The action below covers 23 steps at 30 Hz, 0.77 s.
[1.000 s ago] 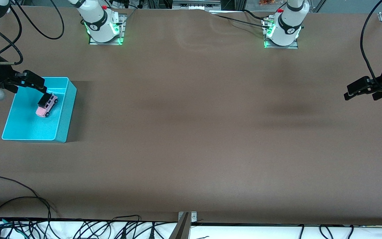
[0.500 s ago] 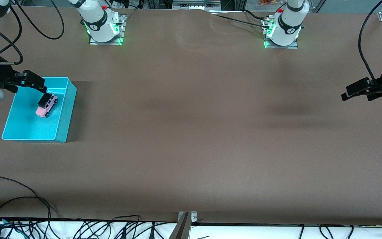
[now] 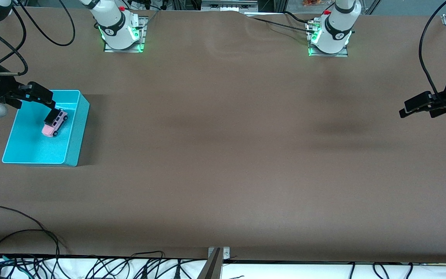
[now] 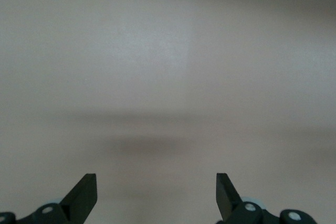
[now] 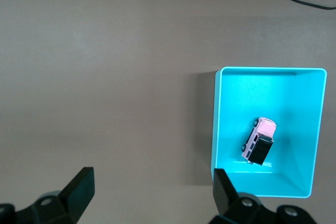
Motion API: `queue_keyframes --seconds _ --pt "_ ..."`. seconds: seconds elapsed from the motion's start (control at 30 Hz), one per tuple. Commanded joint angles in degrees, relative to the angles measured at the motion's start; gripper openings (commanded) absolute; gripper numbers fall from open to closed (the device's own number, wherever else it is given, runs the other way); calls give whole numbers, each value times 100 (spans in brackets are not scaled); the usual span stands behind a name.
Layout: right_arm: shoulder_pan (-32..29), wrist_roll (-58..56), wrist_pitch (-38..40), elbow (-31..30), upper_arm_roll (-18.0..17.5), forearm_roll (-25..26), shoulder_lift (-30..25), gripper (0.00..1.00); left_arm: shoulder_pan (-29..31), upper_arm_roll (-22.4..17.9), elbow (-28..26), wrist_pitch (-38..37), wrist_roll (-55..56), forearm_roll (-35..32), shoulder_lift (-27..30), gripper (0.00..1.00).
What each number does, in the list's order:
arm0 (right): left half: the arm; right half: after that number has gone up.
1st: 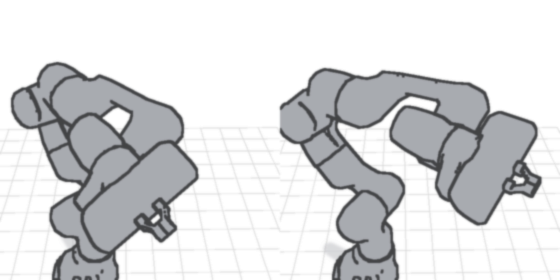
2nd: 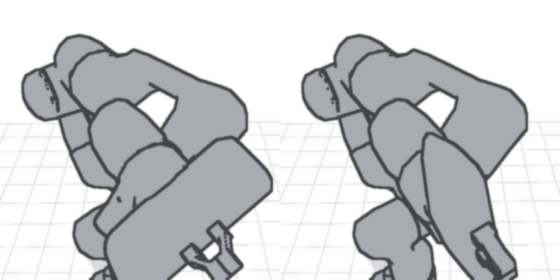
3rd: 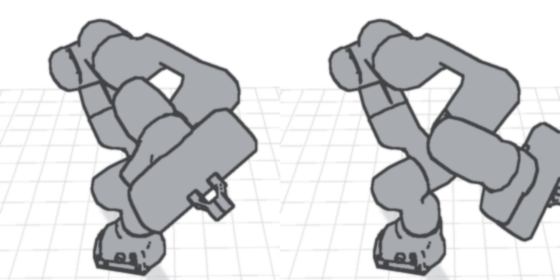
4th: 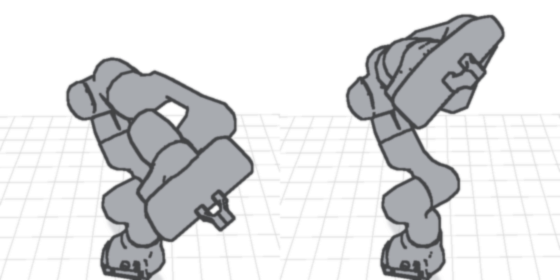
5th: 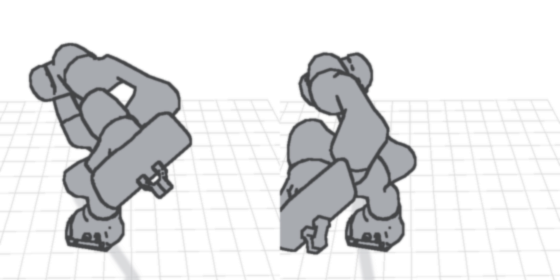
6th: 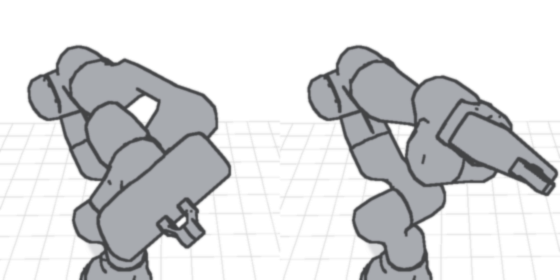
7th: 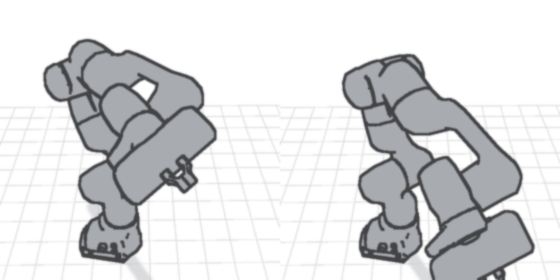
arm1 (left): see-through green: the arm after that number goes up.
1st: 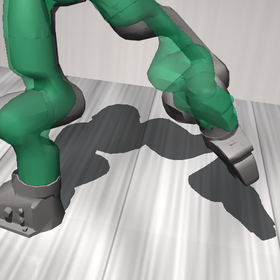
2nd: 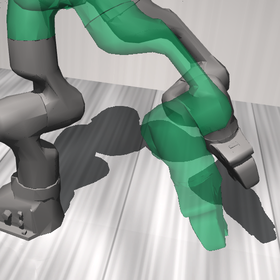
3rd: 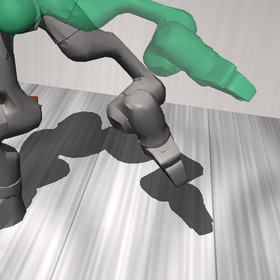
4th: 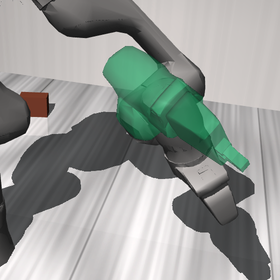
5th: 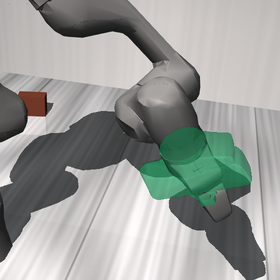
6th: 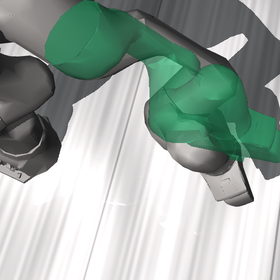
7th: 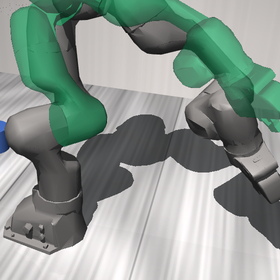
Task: Wind and store pink jeep toy
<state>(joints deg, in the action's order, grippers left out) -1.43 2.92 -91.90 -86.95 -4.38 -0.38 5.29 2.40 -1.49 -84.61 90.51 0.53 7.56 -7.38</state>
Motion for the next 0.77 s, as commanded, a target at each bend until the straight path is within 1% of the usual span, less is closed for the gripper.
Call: queue_keyframes --seconds 0.0,0.2,0.73 --pt "11 16 76 152 -2 -58 60 100 6 -1 -91 80 -44 -141 88 100" --pt "-6 16 85 152 7 -49 69 100 15 -1 -91 80 -44 -317 88 100" --pt "-6 7 94 152 7 -49 95 100 24 -1 -82 80 -44 -317 62 100"
